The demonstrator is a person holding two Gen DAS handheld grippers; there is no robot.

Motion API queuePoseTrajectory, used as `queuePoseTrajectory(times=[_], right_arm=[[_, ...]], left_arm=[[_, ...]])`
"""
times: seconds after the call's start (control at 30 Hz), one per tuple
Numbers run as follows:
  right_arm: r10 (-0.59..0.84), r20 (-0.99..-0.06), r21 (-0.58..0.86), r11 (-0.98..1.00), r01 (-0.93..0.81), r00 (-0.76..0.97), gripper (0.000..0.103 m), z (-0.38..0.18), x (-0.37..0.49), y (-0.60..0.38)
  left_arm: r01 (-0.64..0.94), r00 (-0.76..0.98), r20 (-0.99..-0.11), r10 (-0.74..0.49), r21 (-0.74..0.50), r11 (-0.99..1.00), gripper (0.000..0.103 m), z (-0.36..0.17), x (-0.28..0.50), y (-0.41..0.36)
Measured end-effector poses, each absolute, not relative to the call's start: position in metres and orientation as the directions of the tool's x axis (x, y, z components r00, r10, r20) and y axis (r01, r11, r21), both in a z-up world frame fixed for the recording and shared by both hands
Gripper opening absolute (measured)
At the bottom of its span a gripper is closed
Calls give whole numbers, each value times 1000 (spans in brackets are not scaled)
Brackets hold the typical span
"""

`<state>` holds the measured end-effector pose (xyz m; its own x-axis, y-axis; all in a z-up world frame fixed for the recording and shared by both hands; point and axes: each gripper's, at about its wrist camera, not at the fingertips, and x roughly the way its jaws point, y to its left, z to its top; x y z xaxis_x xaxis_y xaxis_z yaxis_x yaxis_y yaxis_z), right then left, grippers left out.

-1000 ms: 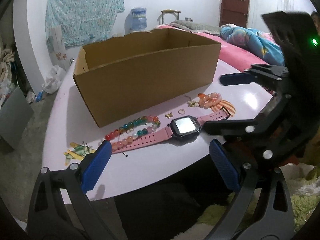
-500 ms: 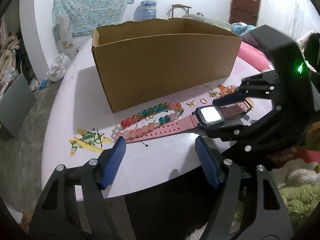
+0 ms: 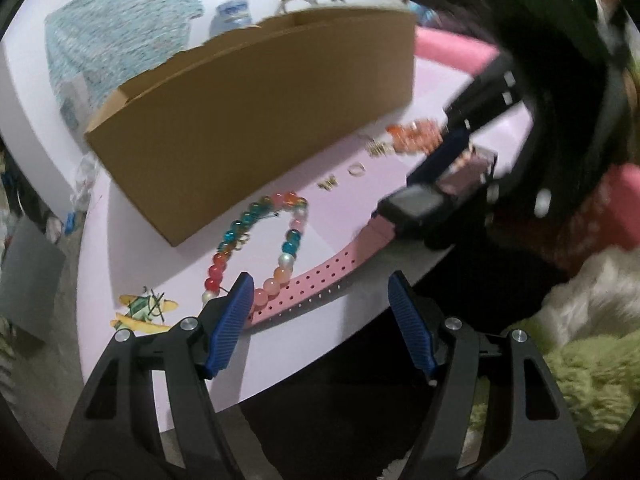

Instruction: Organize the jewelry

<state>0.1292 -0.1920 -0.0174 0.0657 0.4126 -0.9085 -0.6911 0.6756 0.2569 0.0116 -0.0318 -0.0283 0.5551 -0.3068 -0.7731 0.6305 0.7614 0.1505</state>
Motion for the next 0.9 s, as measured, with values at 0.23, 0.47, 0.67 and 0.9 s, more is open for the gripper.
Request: queuePoseTrajectory(times=[0.23, 0.47, 0.67, 0.9], right_arm=[[491, -866, 428, 637, -642, -90, 50, -21, 145, -203], [546, -830, 498, 626, -600, -118, 50, -25, 148, -210], [545, -838, 454, 660, -599, -34, 51, -17, 134, -225], [447, -887, 290, 730, -619, 112, 52, -12, 108, -226]], left_arm=[[674, 560, -780, -280, 233, 701, 57, -33, 5, -51], [686, 529, -797, -290, 201, 699, 41, -35, 9, -56], [665, 486, -815, -315, 112, 738, 27, -33, 20, -49], [636, 428, -825, -369, -15, 771, 20, -29, 32, -37]])
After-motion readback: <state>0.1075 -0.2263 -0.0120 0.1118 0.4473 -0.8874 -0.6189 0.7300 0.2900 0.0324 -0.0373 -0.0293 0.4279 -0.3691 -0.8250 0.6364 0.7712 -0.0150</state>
